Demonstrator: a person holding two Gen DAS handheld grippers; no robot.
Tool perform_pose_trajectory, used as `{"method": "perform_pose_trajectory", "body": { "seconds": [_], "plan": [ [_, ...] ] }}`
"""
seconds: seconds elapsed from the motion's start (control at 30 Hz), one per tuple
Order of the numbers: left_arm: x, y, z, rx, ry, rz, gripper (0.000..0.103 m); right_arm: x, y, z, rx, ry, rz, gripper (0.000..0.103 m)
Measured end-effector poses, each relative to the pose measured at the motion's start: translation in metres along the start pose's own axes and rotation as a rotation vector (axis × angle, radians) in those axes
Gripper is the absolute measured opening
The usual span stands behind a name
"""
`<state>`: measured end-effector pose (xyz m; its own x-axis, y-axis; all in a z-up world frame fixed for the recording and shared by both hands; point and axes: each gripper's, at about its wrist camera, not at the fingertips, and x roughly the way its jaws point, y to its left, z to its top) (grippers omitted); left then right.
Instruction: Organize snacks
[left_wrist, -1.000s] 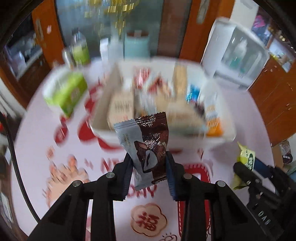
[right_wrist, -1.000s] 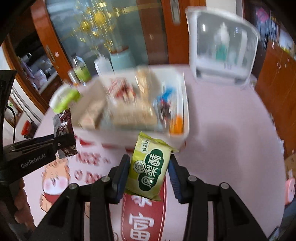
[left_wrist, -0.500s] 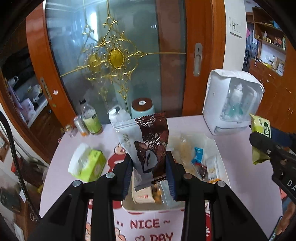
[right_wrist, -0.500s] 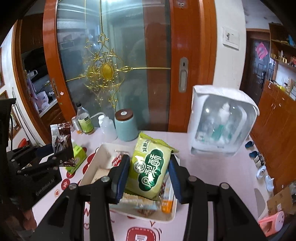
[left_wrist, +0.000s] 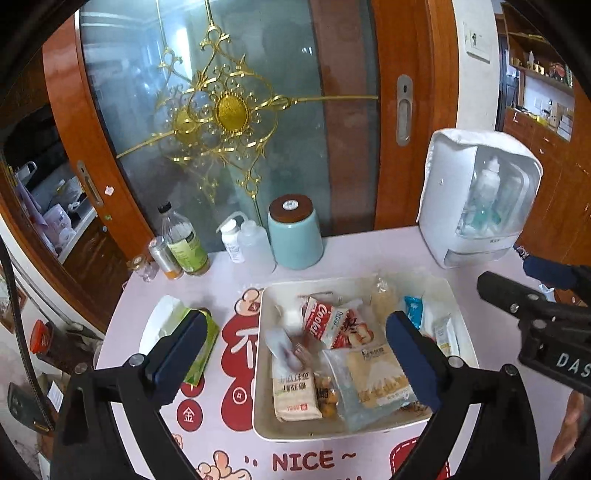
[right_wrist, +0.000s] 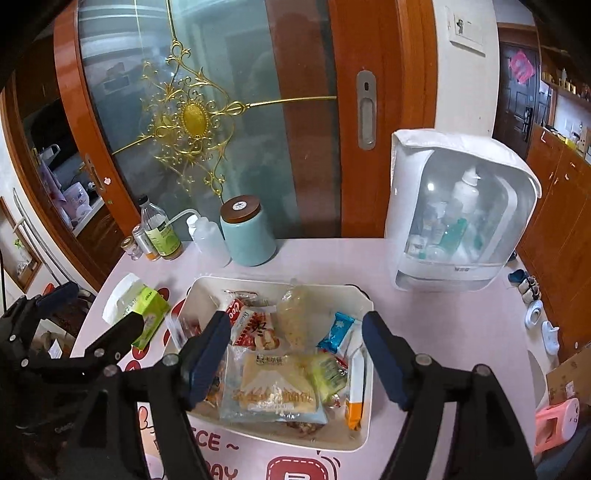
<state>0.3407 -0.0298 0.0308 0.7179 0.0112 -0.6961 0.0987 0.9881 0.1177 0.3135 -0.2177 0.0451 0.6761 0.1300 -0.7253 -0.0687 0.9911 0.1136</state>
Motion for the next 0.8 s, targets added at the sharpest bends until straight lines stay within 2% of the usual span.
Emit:
{"method": "perform_pose_trajectory", "body": {
  "seconds": [0.17, 0.37, 0.57, 0.8],
  "plan": [
    [-0.002, 0.001, -0.006, -0.007, 0.013, 0.0, 0.097, -0.008, -0.001, -0.006, 0.001, -0.005, 0.003, 0.074],
    [-0.024, -0.002, -0.016, 0.01, 0.002, -0.014, 0.097, -0.028, 0.001, -0.019, -0.006, -0.011, 0.004, 0.074],
    [-0.059, -0.007, -0.038, 0.02, 0.011, -0.051, 0.097, -0.056, 0.001, -0.045, 0.003, 0.003, 0.019, 0.074],
    [-0.12, -0.013, -0.086, 0.023, 0.013, -0.065, 0.097, -0.102, 0.004, -0.094, 0.027, 0.021, 0.047, 0.074]
  ]
}}
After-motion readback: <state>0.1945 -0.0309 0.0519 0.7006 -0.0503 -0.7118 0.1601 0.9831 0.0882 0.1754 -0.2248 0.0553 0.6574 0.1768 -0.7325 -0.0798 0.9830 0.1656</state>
